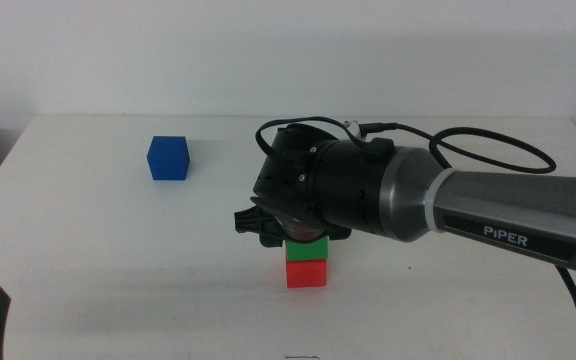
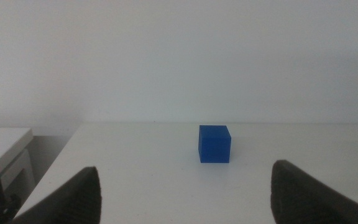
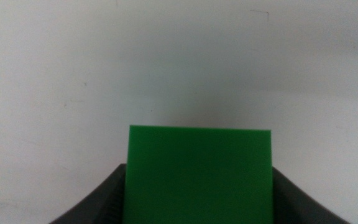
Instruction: Stack red cubes first, then green, then blue cubes in a specific spot.
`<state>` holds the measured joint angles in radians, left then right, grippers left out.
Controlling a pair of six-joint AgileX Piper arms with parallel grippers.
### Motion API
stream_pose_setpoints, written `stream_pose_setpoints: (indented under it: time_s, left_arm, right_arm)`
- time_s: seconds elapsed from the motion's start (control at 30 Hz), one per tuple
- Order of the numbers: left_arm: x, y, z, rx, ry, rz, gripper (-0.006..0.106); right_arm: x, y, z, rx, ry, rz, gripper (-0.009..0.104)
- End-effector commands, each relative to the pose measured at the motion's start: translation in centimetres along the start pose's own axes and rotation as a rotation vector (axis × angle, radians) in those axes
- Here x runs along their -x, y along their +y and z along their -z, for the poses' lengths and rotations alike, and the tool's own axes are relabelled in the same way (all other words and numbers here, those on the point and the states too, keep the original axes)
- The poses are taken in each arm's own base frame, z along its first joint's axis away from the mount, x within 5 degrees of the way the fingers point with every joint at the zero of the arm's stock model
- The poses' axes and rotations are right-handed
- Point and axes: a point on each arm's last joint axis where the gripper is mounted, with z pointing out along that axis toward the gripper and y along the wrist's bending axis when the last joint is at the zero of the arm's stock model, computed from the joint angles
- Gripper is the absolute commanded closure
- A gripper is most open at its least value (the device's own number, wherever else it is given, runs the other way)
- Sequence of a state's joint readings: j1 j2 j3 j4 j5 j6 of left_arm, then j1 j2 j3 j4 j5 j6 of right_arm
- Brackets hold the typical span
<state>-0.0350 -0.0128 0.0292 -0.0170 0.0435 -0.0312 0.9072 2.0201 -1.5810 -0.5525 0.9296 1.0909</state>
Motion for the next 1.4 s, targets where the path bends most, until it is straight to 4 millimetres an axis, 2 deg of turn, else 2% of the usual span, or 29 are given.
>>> stream_pose_setpoints:
  time_s: [0.0,0.13,0.17,0.33,0.4,0.57,0.7,0.83,0.97,1.1,1.2,1.37]
  left_arm:
    - [1.0,0.0,0.2,-0.007,-0.107,0.02,0.007]
    - [1.0,0.0,0.2,-0.007,-0.107,0.02,0.007]
    - [1.0,0.0,0.2,-0.007,-0.107,0.02,0.007]
    - [1.0,0.0,0.2,-0.007,-0.107,0.02,0.007]
    - [1.0,0.0,0.2,-0.007,-0.107,0.02,0.007]
    - [1.0,0.0,0.2,-0.007,-0.107,0.02,0.007]
    - [1.0,0.0,0.2,-0.007,-0.107,0.02,0.007]
    - [1.0,0.0,0.2,-0.007,-0.107,0.02,0.007]
    - [1.0,0.0,0.2,-0.007,-0.107,0.02,0.007]
    - [1.0,0.0,0.2,-0.007,-0.107,0.02,0.007]
    - [1.0,0.0,0.2,-0.007,-0.107,0.02,0.007]
    - [1.0,0.0,0.2,-0.007,-0.107,0.02,0.007]
  right_arm:
    - [1.5,-0.4,2.4,0.032,-0.066,0.0,0.082]
    - [1.5,-0.4,2.4,0.033,-0.065,-0.001,0.061]
    - [1.5,-0.4,2.4,0.034,-0.063,-0.003,0.039]
    - [1.6,-0.4,3.3,0.048,-0.076,-0.005,0.013]
    - [1.8,-0.7,4.7,0.053,-0.094,-0.009,0.007]
    - [2.7,-3.3,10.0,0.042,-0.136,-0.034,0.003]
    - [3.1,-6.3,15.1,0.098,-0.19,0.055,0.003]
    - [2.3,-10.1,17.7,0.172,-0.211,0.147,0.003]
    - [0.5,-14.6,20.0,0.232,-0.283,0.223,0.003]
    - [-2.3,-18.3,21.4,0.293,-0.364,0.329,0.003]
    - [-4.5,-20.5,22.5,0.345,-0.406,0.38,0.003]
    - [-7.4,-22.6,24.9,0.434,-0.518,0.426,0.003]
